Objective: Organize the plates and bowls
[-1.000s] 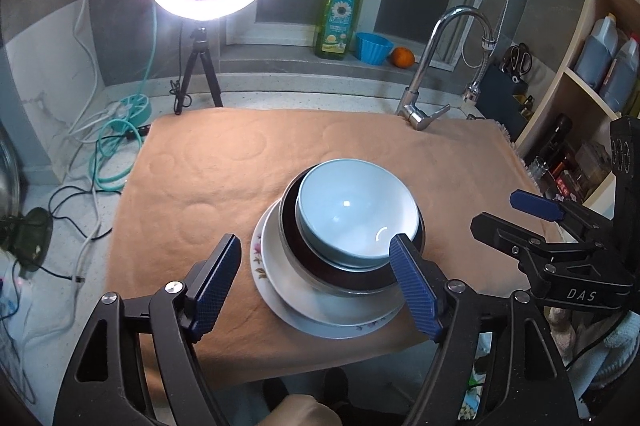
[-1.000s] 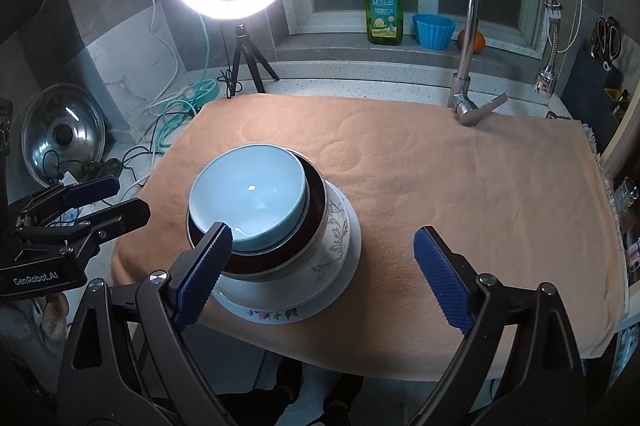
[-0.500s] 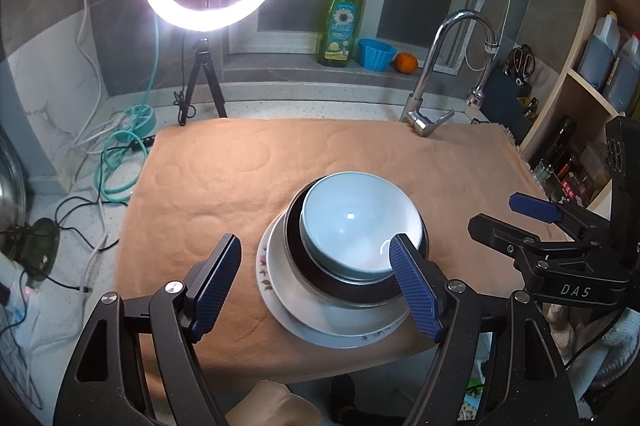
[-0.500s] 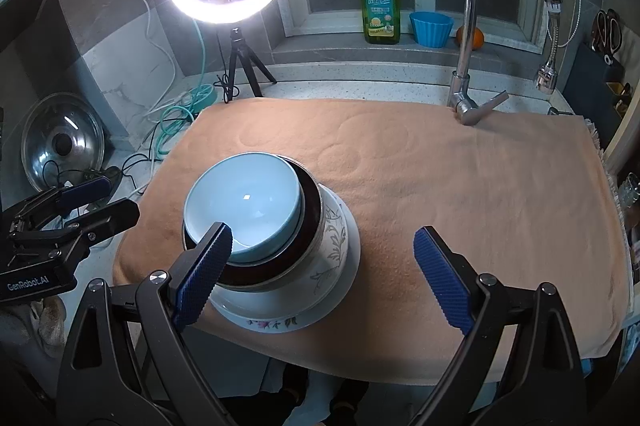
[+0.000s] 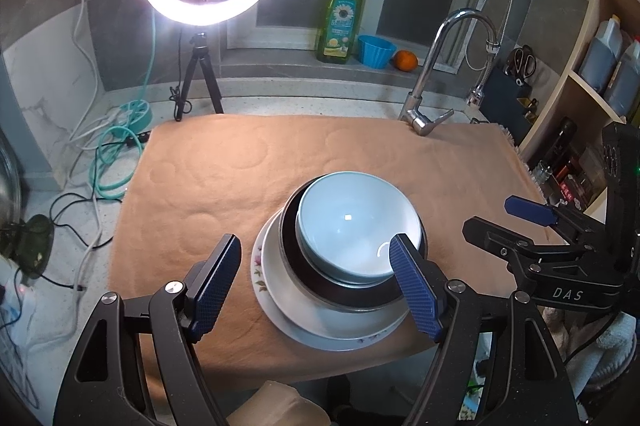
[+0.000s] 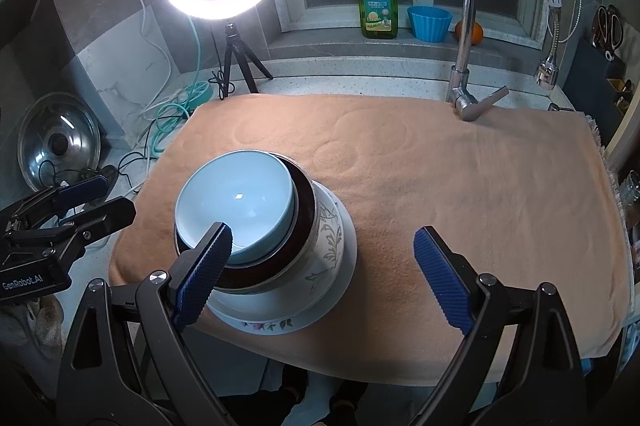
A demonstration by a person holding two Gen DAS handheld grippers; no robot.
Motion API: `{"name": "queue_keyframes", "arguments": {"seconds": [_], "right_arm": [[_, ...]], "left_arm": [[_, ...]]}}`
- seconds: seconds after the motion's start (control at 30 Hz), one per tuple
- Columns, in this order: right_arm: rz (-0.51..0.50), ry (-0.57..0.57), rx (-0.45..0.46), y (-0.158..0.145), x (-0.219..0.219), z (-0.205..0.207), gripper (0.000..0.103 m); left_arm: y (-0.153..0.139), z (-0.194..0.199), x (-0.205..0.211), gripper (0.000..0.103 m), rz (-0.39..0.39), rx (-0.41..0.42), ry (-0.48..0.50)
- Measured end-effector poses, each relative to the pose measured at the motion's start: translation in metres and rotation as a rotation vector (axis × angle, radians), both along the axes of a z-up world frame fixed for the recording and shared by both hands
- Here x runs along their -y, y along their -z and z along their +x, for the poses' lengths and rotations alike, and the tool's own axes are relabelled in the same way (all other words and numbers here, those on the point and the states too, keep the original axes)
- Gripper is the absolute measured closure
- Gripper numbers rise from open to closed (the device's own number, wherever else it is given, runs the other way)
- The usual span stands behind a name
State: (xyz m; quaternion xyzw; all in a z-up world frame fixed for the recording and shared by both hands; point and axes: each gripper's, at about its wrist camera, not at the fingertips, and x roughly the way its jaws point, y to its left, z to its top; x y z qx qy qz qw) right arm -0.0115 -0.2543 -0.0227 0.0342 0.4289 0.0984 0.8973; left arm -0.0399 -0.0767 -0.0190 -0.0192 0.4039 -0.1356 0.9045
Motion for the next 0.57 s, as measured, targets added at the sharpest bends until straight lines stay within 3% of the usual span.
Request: {"name": "queue_keyframes", "arguments": {"seconds": [0.57], "right_arm": [[0.000, -0.004, -0.004, 0.0021, 0.0001, 0.0040, 0.009]], "left_arm": [[0.0035, 0.0039, 0.0016, 0.026, 0.017, 0.005, -0.002]]}}
